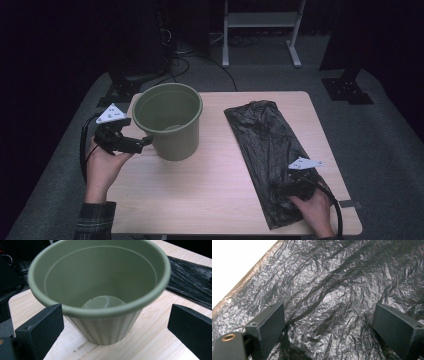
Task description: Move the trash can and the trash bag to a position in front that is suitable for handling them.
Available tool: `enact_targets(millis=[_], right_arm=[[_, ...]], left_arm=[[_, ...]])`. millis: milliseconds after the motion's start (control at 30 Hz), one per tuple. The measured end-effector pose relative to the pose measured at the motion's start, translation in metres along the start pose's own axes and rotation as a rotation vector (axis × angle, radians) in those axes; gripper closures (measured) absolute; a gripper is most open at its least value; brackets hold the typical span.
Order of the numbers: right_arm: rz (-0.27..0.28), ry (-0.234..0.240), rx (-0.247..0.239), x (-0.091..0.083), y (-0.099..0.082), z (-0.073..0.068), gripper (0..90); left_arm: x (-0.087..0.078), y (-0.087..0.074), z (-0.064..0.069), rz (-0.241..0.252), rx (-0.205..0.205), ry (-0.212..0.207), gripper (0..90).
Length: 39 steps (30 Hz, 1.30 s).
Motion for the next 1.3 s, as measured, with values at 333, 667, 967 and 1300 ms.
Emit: enact_targets(millis=[333,667,967,1300], right_arm=[[0.0,0.0,0.0,0.0,0.0,0.0,9.8],[-0.001,0.0,0.002,0.0,0.0,0.0,9.8],[0.0,0.0,0.001,0.0,0.0,0.0,9.8],[0.0,0.0,0.001,0.0,0.0,0.0,9.8]], left_arm=[[0.012,0.013,-0.015,-0.025,-0.013,0.012,0.0],[0.025,0.019,-0.036,-0.036,-0.018,0.016,0.0],[0.04,0.012,-0.045,-0.071,-0.043,0.019,0.0],[0.048,0.01,-0.051,-0.077,-0.062,0.004,0.0]])
Point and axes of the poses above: each handheld gripper's, and its own axes: x roughly forward along the jaws, y roughly out of its top, z roughly to its right, the point moved 4 cm from there along x, roughly forward along the jaws, and after that the axes turned 3 degrees about y, right-handed, at the moved point
